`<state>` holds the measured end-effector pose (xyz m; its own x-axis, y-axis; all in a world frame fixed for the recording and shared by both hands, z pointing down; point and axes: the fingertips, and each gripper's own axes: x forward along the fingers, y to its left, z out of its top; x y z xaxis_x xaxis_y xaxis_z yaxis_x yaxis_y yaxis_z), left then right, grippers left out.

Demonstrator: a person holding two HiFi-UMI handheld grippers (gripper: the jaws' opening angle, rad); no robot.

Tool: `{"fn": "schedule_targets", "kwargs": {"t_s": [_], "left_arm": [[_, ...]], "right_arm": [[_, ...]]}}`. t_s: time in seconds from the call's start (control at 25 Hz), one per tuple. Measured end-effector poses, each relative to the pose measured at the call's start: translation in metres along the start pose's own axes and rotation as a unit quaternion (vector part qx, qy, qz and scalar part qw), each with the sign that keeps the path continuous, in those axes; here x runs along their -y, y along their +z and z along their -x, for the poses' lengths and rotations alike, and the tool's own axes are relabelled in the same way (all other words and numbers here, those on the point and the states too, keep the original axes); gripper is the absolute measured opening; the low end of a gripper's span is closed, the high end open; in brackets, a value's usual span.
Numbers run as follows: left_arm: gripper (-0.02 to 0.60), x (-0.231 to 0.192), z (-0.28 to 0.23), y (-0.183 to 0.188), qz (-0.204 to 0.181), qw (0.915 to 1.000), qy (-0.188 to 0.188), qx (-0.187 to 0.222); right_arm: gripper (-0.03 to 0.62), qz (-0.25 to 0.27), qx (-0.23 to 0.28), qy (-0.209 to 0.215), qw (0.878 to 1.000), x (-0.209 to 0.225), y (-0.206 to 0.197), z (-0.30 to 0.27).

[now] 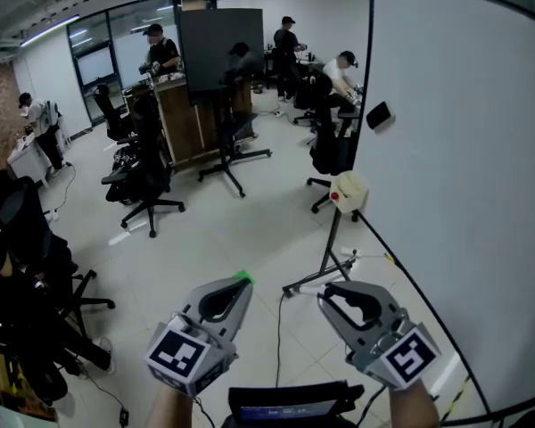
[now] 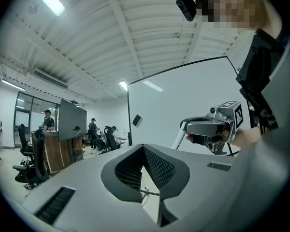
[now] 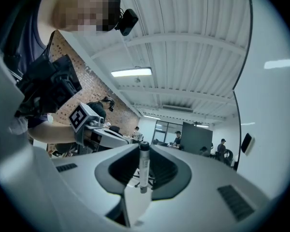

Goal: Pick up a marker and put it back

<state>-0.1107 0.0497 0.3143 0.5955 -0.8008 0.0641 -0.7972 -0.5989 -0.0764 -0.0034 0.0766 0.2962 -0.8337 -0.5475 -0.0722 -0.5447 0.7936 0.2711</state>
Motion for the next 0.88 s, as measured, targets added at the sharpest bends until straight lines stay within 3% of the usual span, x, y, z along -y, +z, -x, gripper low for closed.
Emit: {"fn": "schedule_targets", "kwargs": {"t_s": [0.2,0.4,0.76,0.88], "left_arm": [[-0.005,0.063,-0.018,-0.007,-0.011,0.9996,0.008,-0.025],[-0.005,0.089,-0.015,-0.013,0.003,0.9985,0.028,-0.047],[-0.005,0.082,0.021,0.001,-0.037,0.9968,0.051,-0.048],[-0.005,0.071,0.046,0.001,-0.034,0.9973,0.052,-0.041]], "right_arm": [[0.08,-0.017,-0.003,0.026,1.0,0.01,-0.012,0.052],[0.08,-0.032,0.015,0.04,0.999,0.018,-0.01,0.077],[0.08,-0.029,0.019,0.073,0.997,-0.017,-0.004,0.063],[0.08,-0.025,0.015,0.076,0.997,-0.04,0.002,0.049]]}}
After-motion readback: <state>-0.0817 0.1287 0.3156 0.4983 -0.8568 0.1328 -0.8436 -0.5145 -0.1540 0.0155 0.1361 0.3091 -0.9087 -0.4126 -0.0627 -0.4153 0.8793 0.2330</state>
